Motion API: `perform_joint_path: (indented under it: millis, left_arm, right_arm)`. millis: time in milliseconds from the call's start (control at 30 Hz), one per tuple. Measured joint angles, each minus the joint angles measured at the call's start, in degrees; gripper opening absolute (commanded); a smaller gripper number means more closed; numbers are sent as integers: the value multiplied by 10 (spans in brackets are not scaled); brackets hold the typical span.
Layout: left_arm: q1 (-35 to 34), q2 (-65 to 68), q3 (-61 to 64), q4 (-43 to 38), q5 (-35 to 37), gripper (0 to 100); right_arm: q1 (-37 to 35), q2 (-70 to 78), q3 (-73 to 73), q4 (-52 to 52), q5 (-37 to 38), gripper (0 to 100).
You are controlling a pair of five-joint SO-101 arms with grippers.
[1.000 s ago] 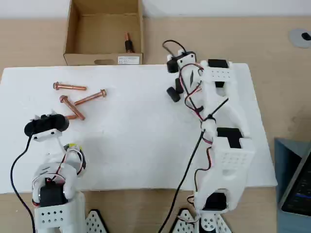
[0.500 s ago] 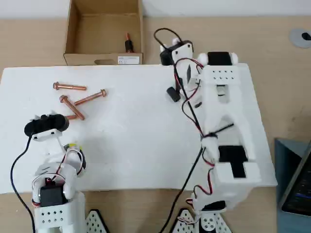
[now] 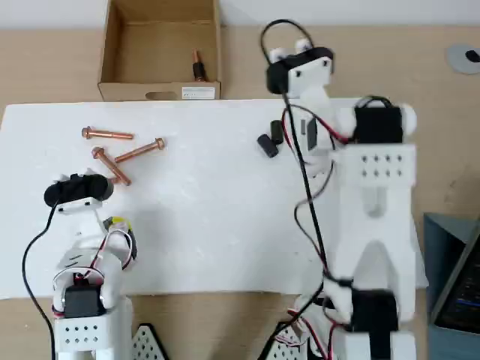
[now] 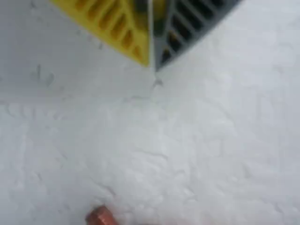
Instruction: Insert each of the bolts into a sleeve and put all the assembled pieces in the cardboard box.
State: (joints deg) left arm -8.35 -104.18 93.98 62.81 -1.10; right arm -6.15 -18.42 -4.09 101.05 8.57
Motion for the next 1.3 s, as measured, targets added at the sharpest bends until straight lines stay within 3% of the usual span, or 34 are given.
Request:
perform_joint_path:
  millis: [233, 533, 667, 833, 933, 1300]
  left_arm:
    - [0, 0, -23, 0, -17, 127]
    - [0, 68, -144, 22, -21, 128]
    - [0, 171, -223, -4, -21, 119]
    - [0, 353, -340, -43, -33, 40]
    - [0, 476, -411, -56, -83, 0]
    - [0, 830, -623, -58, -226, 7]
  right_arm:
    - [2, -177, 83, 0, -98, 10]
    - [91, -374, 222, -18, -156, 9]
    - [126, -411, 264, -27, -156, 9]
    - [158, -418, 282, -27, -156, 9]
    - [172, -419, 284, -27, -156, 9]
    - [244, -419, 286, -27, -156, 9]
